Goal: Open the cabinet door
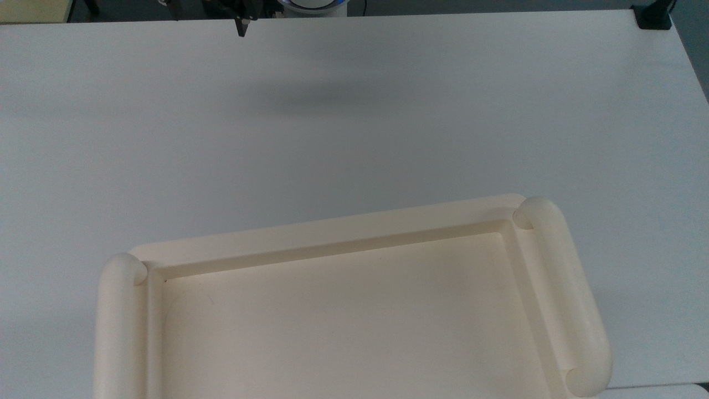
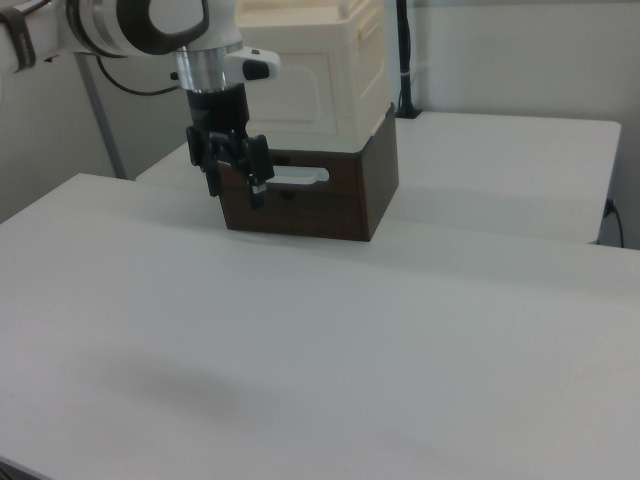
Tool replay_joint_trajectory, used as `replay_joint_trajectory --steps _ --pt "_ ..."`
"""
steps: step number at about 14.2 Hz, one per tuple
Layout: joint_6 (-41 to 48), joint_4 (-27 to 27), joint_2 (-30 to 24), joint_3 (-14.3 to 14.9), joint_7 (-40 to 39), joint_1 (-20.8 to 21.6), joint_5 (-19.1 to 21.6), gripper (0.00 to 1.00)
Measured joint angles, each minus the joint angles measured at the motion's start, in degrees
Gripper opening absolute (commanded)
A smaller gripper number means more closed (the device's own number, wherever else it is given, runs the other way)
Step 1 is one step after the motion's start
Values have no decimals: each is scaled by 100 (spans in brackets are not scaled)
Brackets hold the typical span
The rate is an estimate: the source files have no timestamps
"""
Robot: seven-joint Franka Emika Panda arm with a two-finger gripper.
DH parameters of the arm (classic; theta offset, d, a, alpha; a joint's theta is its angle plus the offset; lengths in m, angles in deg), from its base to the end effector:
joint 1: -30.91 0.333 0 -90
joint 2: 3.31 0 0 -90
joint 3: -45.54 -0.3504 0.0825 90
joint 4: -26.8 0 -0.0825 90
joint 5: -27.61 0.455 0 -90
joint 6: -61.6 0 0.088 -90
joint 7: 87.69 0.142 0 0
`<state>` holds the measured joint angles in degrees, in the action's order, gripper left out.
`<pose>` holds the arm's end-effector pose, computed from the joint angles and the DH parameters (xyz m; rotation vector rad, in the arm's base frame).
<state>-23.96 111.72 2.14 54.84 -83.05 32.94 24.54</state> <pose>0.6408 -0.0851 0.6058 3.0550 -0.3215 -0.1295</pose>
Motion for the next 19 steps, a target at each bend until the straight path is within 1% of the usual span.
replay_joint_trajectory --steps 1,3,6,13,16,17,19 --pt "19 4 -20 -1 0 34 0 100" --pt "16 -34 -73 2 -282 -11 264 100" --pt "7 -43 -176 21 -413 -53 441 100" --pt "-182 -31 -173 24 -424 -46 515 100" --pt "-580 -7 -128 15 -426 -12 565 100" --pt "-821 1 -71 10 -430 14 676 100" --pt "-1380 4 88 -6 -430 160 749 100"
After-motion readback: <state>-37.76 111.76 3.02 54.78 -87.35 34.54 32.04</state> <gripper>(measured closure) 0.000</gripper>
